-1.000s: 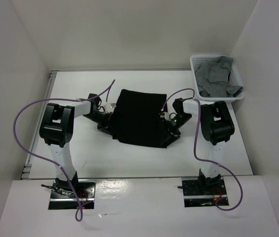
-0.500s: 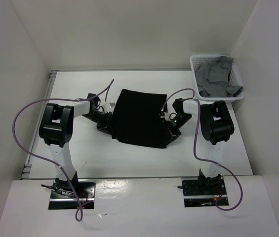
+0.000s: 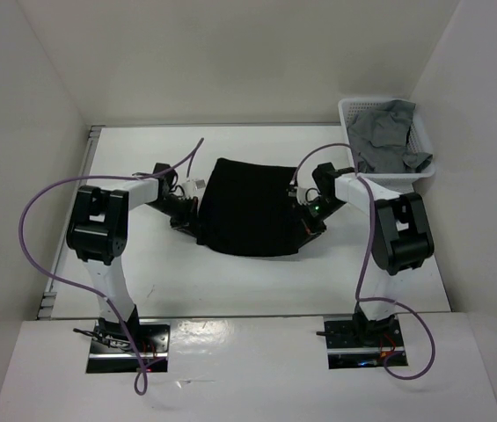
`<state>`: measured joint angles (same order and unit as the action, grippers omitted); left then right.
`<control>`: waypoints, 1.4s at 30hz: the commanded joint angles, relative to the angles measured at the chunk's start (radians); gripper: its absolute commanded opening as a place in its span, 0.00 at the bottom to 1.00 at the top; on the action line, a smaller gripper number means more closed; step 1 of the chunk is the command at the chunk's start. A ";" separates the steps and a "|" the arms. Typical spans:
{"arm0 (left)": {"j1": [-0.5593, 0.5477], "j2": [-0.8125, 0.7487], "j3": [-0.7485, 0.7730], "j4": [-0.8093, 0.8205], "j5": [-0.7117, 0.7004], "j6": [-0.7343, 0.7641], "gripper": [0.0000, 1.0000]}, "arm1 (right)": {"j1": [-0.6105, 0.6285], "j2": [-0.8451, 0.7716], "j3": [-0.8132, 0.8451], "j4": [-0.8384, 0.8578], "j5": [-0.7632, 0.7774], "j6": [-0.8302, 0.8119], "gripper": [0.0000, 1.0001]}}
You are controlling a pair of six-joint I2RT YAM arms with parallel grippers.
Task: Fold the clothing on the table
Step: Fold the skirt
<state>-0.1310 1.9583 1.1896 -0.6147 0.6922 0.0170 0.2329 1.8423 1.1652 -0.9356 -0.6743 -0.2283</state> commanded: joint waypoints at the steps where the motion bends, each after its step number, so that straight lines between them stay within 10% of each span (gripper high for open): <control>1: 0.008 -0.088 0.050 -0.003 -0.022 0.060 0.00 | 0.003 -0.116 0.022 -0.009 0.021 -0.006 0.00; 42: 0.008 -0.374 0.091 -0.186 0.087 0.285 0.00 | 0.013 -0.212 0.292 -0.347 -0.070 -0.293 0.00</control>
<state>-0.1295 1.6363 1.2461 -0.7677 0.7170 0.2451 0.2363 1.6722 1.4090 -1.2171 -0.6903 -0.4633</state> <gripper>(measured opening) 0.011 0.007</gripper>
